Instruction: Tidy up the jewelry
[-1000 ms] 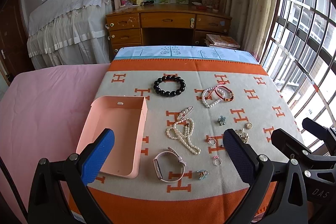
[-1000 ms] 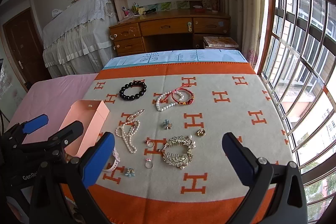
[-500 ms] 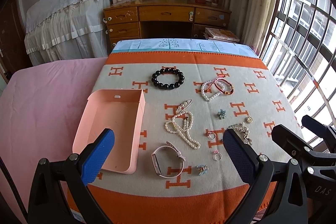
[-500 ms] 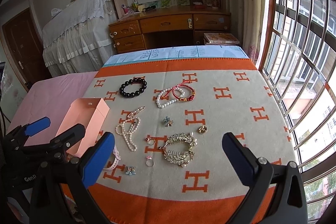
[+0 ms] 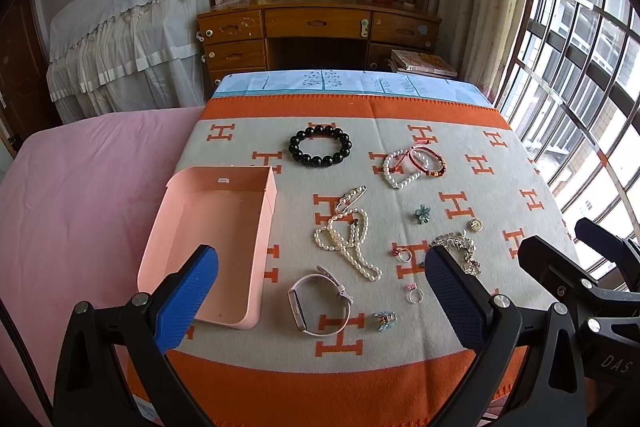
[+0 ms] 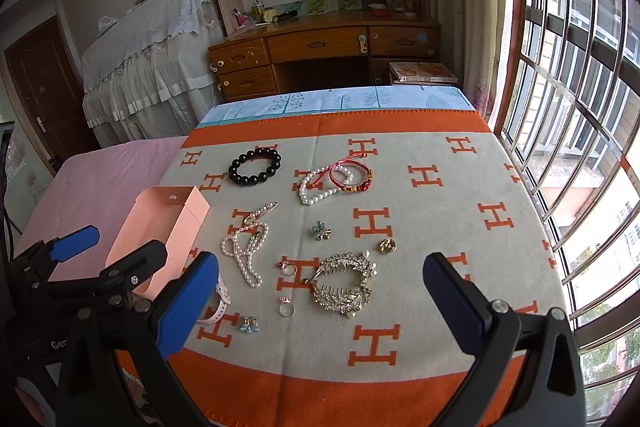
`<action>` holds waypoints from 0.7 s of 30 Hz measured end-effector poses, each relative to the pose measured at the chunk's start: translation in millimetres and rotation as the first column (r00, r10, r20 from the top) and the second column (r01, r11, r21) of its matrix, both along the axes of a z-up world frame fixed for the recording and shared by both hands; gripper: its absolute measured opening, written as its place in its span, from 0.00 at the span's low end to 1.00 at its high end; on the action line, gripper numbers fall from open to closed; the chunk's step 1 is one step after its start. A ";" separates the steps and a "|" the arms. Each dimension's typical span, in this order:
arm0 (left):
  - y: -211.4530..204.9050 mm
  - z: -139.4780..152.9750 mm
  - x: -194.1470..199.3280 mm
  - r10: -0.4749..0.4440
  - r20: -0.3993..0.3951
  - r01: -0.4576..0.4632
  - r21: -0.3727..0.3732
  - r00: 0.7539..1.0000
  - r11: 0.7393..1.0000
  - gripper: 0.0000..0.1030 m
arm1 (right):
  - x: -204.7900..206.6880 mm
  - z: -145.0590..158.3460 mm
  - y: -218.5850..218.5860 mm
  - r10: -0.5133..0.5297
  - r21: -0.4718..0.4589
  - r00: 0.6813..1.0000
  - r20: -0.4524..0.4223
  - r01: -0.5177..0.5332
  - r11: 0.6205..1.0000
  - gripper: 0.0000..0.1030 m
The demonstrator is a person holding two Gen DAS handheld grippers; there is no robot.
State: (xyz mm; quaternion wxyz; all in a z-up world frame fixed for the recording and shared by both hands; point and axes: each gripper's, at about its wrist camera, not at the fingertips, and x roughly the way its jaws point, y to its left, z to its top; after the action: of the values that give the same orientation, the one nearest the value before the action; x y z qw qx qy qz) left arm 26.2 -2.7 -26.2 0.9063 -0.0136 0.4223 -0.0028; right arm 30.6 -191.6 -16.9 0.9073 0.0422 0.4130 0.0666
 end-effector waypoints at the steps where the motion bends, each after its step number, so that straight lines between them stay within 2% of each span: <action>1: -0.1 -0.2 -0.1 0.001 -0.001 -0.001 0.001 1.000 1.000 0.99 | -0.2 -0.3 0.1 0.001 0.001 1.000 0.000 -0.001 1.000 1.00; 11: 1.2 -3.5 0.5 0.000 -0.011 0.000 0.000 1.000 1.000 0.99 | -0.6 -0.8 0.8 0.003 0.005 1.000 -0.006 -0.003 1.000 1.00; 18: 16.3 0.5 19.9 -0.063 -0.029 0.059 -0.119 0.998 0.991 0.99 | 1.8 2.4 3.9 0.006 -0.024 1.000 0.010 -0.006 1.000 1.00; 21: 20.2 9.5 33.2 -0.064 -0.038 0.061 -0.091 0.997 0.994 0.99 | 15.1 5.9 3.5 0.015 -0.046 1.000 0.015 -0.014 0.999 1.00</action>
State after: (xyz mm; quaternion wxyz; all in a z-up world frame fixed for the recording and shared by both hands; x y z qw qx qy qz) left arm 59.5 17.4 -16.7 0.8954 -0.0413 0.4405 -0.0499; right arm 45.7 -188.0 -11.0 0.9106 0.0180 0.4078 0.0639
